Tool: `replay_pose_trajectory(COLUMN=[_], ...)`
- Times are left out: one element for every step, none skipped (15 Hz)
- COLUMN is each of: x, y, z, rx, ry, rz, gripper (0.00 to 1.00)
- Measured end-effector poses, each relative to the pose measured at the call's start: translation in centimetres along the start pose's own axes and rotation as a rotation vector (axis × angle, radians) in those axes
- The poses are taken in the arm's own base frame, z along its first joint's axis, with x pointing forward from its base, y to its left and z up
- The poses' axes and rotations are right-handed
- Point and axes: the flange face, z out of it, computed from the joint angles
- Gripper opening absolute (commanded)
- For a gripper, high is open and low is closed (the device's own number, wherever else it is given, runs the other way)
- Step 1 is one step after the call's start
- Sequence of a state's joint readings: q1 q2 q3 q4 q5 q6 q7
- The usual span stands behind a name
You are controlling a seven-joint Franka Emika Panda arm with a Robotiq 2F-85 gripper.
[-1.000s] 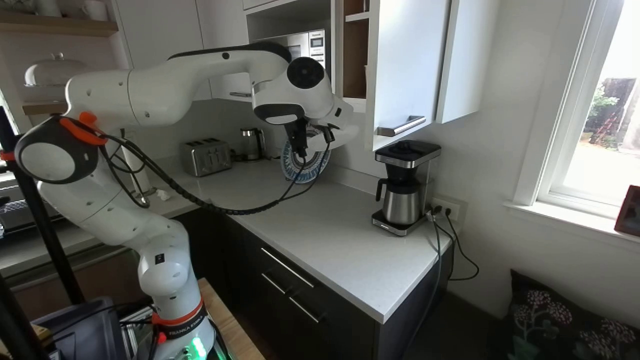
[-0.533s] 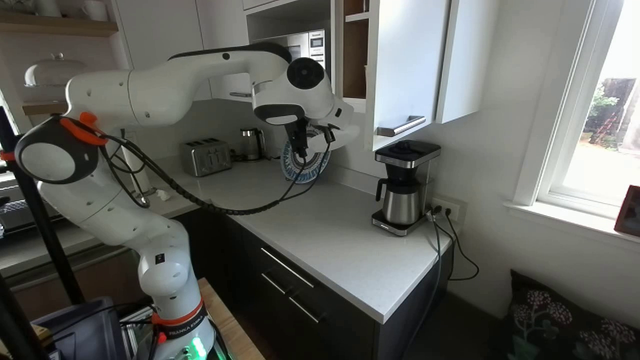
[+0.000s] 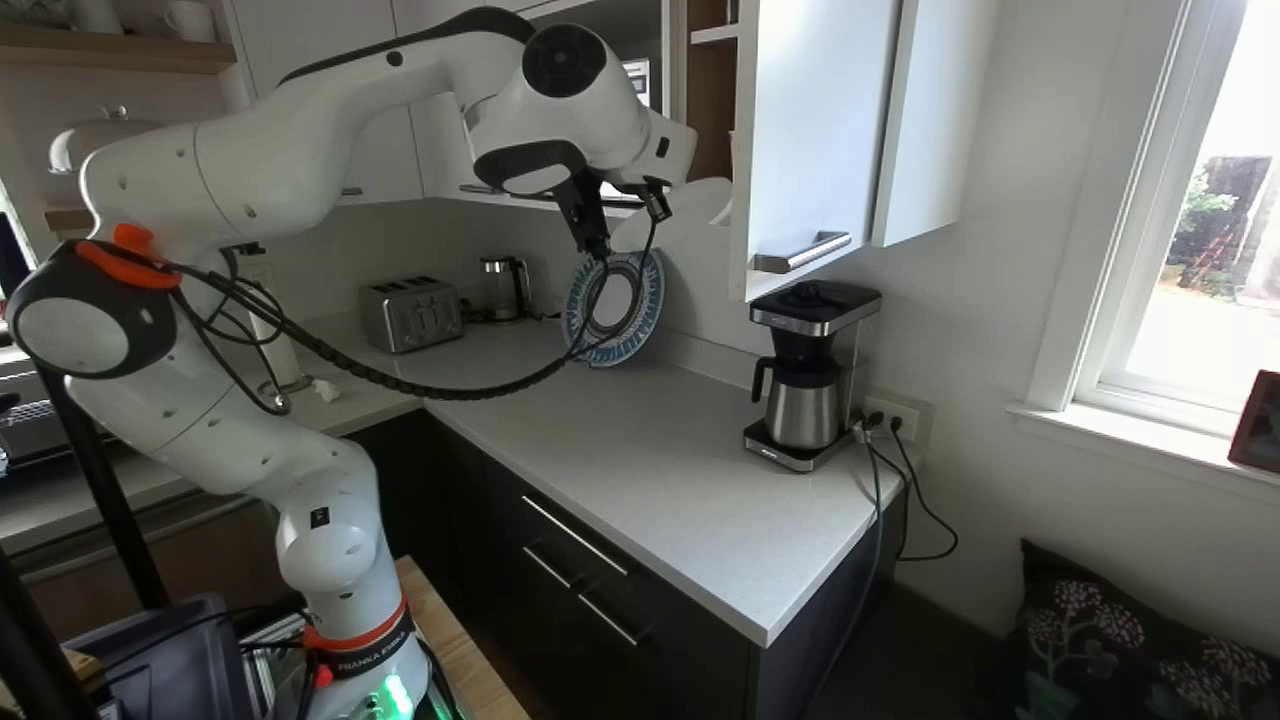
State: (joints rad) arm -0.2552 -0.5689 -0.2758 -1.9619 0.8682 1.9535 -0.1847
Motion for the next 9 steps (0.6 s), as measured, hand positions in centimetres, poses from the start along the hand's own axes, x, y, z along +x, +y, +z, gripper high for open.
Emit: replay_pose_trajectory(x=[0.3,0.6,0.8,1.1,1.4,1.6,1.8,2.0,2.2], y=[-0.5,-1.0,-1.3,-1.7,-1.9,-2.2,-2.5,-2.8,-3.0], z=[-0.9,-1.7,-2.6,-3.3,-4.1,-4.8,-5.5,-6.1,-6.8], rx=[0.004,0.008,0.011,0.015,0.019,0.021,0.025,0.035,0.045], ry=[0.018,0.034,0.05,0.065,0.079,0.093,0.106,0.119,0.132], rz=[-0.001,-0.001,0.002,-0.001,-0.004,-0.007,-0.008,-0.01,-0.012], gripper=[0.0,0.0,0.0,0.0,0.0,0.0,0.0,0.0,0.0])
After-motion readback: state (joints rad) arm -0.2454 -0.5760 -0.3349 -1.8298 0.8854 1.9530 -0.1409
